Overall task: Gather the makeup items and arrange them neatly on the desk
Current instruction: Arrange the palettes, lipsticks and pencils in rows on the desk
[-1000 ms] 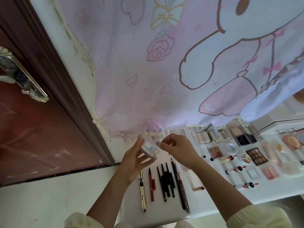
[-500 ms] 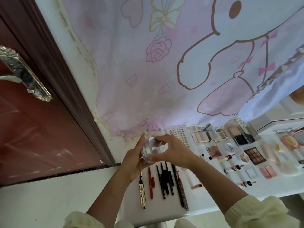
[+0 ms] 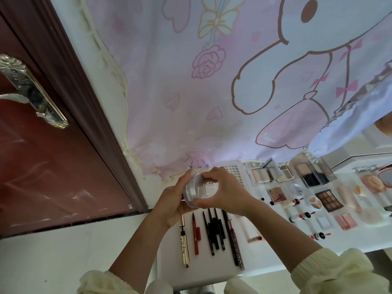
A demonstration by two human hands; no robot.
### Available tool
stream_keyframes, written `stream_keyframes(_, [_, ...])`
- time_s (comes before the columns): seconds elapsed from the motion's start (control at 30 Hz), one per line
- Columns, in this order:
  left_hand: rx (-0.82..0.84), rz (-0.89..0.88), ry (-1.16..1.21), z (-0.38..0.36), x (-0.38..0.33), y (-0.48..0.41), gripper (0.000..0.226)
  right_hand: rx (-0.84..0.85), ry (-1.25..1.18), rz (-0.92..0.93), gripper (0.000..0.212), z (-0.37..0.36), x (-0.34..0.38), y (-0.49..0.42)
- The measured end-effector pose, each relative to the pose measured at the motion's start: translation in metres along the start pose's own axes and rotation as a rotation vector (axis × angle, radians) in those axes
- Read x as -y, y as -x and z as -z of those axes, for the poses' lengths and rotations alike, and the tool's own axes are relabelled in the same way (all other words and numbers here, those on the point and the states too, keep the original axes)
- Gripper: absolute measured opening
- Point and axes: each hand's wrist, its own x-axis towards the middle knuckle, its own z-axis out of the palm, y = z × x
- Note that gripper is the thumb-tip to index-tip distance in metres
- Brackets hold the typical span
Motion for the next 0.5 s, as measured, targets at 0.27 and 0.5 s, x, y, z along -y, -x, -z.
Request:
stream_keyframes(0.27, [0.027, 0.031, -0.118, -0.008, -0.011, 0.007, 0.057, -0.059, 0.070, 0.016, 0.047, 0.001, 0.002, -0.008])
stream_keyframes(0.5, [0.058, 0.014, -0.114, -0.005, -0.015, 0.005, 0.053, -0.014, 0.145, 0.056, 0.056, 0.007, 0.014, -0.007])
